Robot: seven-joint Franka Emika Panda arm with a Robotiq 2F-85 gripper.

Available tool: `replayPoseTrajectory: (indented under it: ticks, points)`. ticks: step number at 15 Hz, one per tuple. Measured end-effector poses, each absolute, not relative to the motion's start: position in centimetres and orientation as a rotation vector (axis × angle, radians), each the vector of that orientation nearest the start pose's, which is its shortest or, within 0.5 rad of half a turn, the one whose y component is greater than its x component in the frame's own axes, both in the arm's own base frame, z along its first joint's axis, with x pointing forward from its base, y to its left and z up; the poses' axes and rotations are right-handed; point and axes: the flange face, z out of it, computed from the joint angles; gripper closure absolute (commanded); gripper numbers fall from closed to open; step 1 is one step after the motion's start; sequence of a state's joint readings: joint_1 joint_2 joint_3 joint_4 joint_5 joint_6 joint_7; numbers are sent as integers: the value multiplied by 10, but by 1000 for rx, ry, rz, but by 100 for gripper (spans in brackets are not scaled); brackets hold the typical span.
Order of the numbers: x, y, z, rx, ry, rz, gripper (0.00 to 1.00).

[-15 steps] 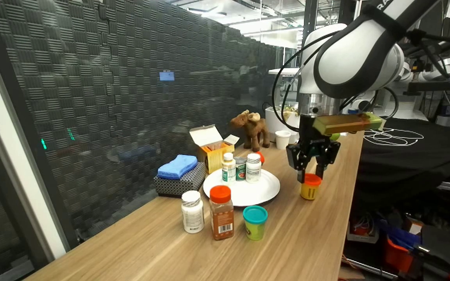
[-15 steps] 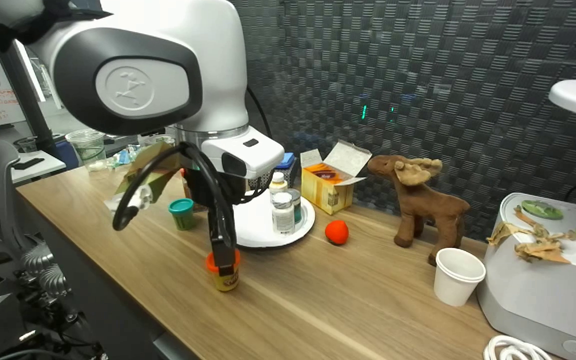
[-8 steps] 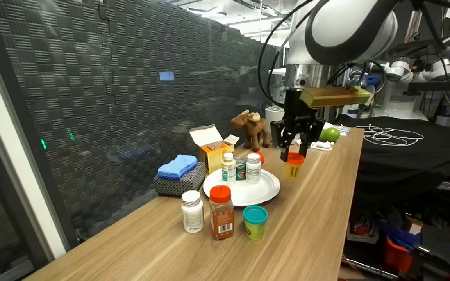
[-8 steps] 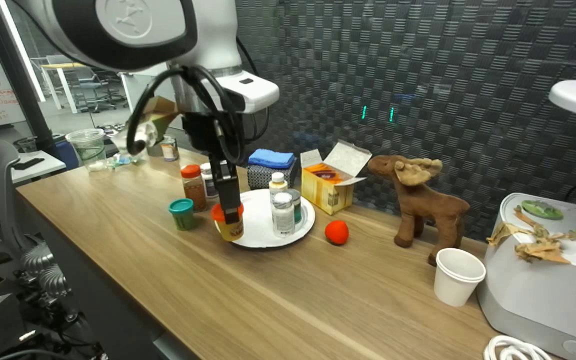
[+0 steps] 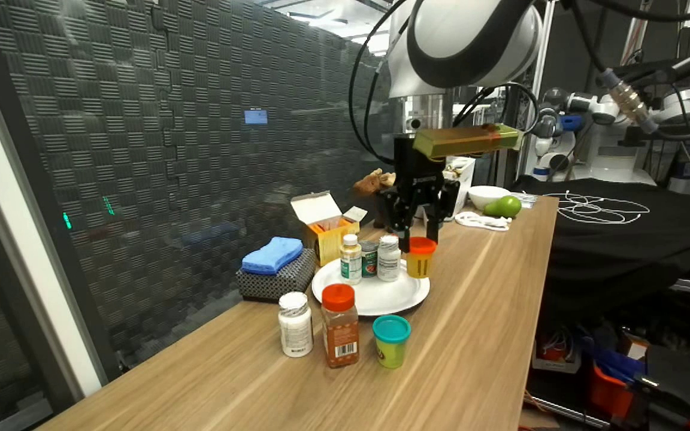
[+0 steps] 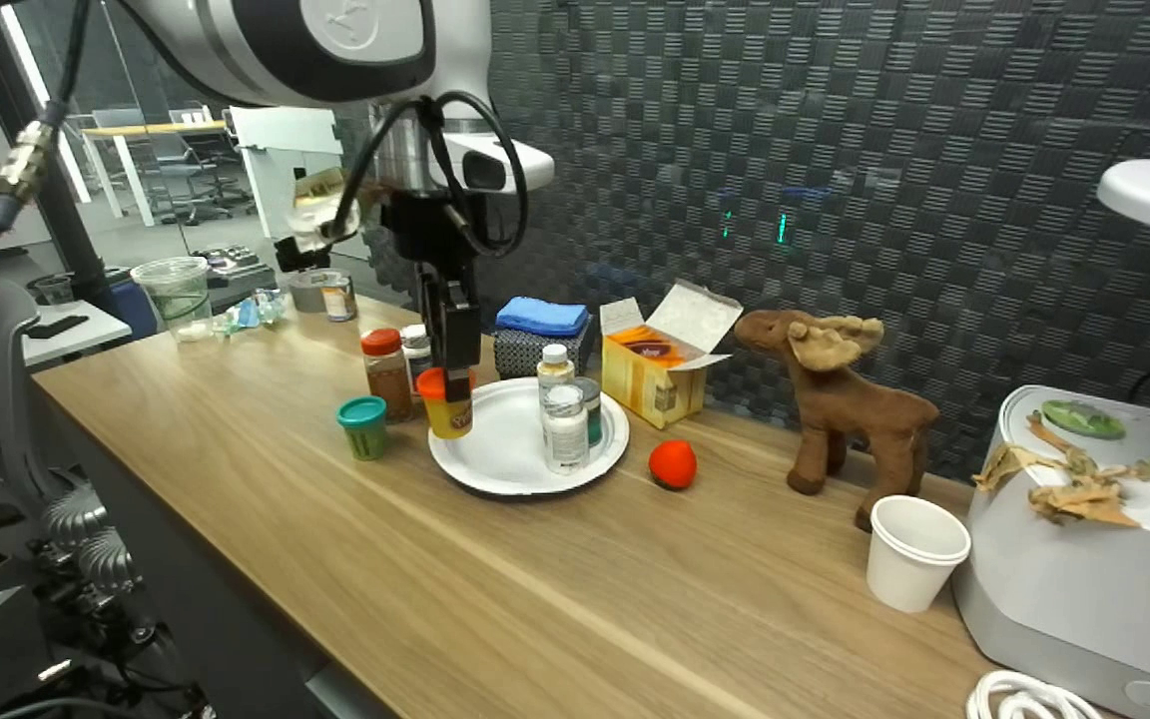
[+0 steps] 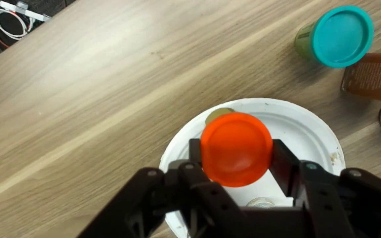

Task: Put all the containers on the white plate

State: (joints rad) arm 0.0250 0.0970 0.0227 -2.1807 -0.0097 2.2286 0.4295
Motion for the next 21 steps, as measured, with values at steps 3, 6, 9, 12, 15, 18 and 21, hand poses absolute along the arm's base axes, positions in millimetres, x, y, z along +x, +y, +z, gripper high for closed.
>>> replayPoseTrajectory:
  ticks: [3,6,9,12,15,18,21]
  points:
    - [561,32,335,-3095,580,90,71]
    - [581,37,328,-3055,595,96,71]
    - [596,44,321,-3017,604,105,71]
    - [606,51,314,-3008,591,110,71]
    - [612,58,306,-3011,571,119,71]
    - [619,61,295,-3018,534,126,71]
    - [627,62,286,-3021,503,114,71]
